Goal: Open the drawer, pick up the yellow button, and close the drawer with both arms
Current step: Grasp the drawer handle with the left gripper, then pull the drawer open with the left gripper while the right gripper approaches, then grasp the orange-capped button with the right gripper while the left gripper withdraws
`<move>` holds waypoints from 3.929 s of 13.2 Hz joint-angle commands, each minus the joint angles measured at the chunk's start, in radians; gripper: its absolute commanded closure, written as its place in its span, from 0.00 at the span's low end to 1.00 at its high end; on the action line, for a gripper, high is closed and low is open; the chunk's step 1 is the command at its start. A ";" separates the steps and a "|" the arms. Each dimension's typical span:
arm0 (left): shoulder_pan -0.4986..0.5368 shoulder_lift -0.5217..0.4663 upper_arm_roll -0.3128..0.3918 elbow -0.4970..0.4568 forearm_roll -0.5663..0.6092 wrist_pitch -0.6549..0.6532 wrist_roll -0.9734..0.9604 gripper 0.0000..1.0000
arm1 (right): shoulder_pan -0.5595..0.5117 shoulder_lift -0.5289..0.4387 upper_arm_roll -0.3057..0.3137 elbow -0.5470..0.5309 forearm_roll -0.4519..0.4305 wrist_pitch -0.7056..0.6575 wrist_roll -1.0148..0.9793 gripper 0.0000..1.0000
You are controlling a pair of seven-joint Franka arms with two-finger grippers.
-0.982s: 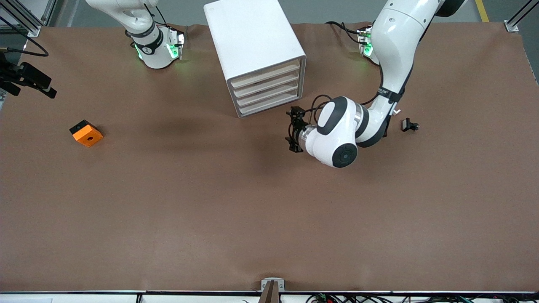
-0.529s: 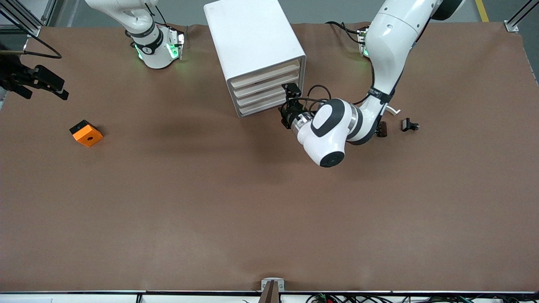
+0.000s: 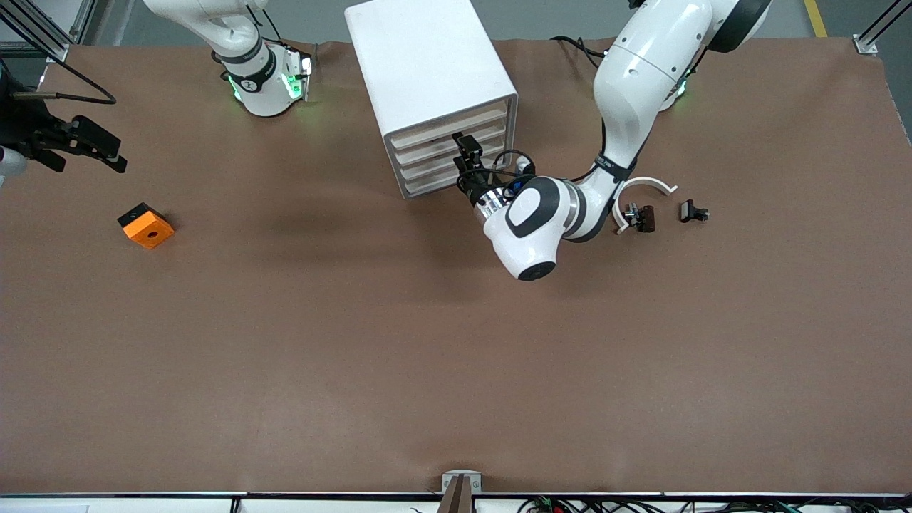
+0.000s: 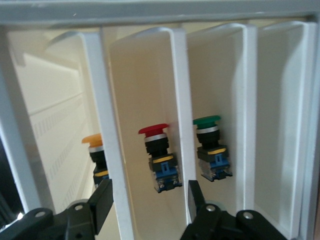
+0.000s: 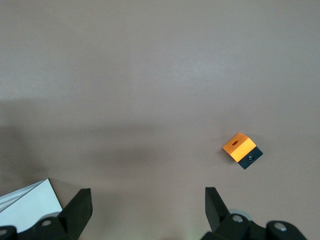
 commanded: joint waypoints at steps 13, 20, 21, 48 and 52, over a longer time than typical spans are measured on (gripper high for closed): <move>-0.031 0.011 -0.003 0.026 -0.034 -0.084 -0.122 0.96 | 0.022 0.022 -0.001 0.026 0.012 0.026 0.010 0.00; 0.017 0.013 0.019 0.052 -0.028 -0.084 -0.167 1.00 | 0.103 0.158 -0.001 0.144 0.067 0.024 0.115 0.00; 0.038 0.013 0.020 0.057 -0.028 -0.084 -0.167 1.00 | 0.128 0.163 -0.001 0.146 0.061 0.027 0.164 0.00; 0.299 -0.027 0.272 0.333 0.371 -0.048 0.503 0.00 | 0.784 0.421 -0.001 0.143 0.151 0.277 1.577 0.00; 0.223 -0.058 0.287 0.330 0.769 0.079 0.652 0.00 | 0.824 0.476 -0.001 0.146 0.151 0.294 1.574 0.00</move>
